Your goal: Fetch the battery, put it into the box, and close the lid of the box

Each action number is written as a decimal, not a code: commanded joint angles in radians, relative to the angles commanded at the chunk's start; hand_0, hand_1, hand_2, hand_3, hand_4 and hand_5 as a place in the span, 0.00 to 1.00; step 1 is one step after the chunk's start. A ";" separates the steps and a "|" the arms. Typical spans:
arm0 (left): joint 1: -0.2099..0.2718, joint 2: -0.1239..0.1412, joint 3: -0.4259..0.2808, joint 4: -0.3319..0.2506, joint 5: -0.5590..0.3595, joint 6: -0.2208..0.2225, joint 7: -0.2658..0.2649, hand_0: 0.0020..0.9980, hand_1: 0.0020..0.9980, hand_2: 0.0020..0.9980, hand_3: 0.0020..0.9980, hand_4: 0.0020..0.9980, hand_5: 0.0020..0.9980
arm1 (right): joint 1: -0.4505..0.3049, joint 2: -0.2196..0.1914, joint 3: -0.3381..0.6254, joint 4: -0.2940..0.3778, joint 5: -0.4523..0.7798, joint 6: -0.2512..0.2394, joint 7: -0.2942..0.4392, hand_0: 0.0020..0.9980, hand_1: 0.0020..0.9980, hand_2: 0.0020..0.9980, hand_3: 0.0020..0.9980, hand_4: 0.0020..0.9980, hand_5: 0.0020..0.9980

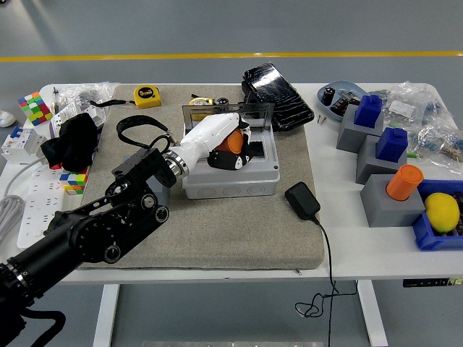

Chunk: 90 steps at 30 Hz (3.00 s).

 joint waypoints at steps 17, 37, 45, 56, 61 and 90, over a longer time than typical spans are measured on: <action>-0.034 -0.039 -0.012 0.080 0.076 0.008 0.041 0.45 0.55 0.53 0.65 0.98 0.03 | 0.001 -0.004 -0.012 0.000 0.000 0.001 0.000 0.61 0.66 0.68 0.59 0.99 0.55; 0.002 -0.032 -0.080 -0.067 0.000 0.065 -0.038 0.43 0.58 0.56 0.74 1.00 0.20 | -0.001 -0.001 -0.003 0.000 0.006 0.000 0.001 0.61 0.66 0.68 0.59 0.99 0.56; -0.014 -0.024 -0.173 -0.075 0.030 0.047 -0.018 0.58 0.65 0.59 0.69 1.00 0.24 | 0.002 -0.001 -0.010 0.000 0.014 0.000 0.003 0.61 0.66 0.68 0.59 0.99 0.56; -0.015 0.006 -0.190 -0.054 0.038 -0.091 0.166 0.75 0.76 0.73 0.76 1.00 0.32 | 0.001 -0.005 -0.007 0.000 0.012 0.000 0.001 0.61 0.66 0.68 0.59 0.99 0.55; 0.003 0.023 -0.181 -0.094 0.030 -0.104 0.186 0.73 0.74 0.71 0.76 1.00 0.32 | 0.000 -0.007 -0.013 0.000 0.019 0.000 0.004 0.61 0.66 0.68 0.59 0.99 0.55; 0.118 0.131 -0.047 -0.361 -0.077 -0.162 0.276 0.62 0.67 0.69 0.74 1.00 0.38 | -0.012 -0.006 -0.007 0.000 0.023 0.000 0.008 0.61 0.66 0.68 0.59 0.99 0.55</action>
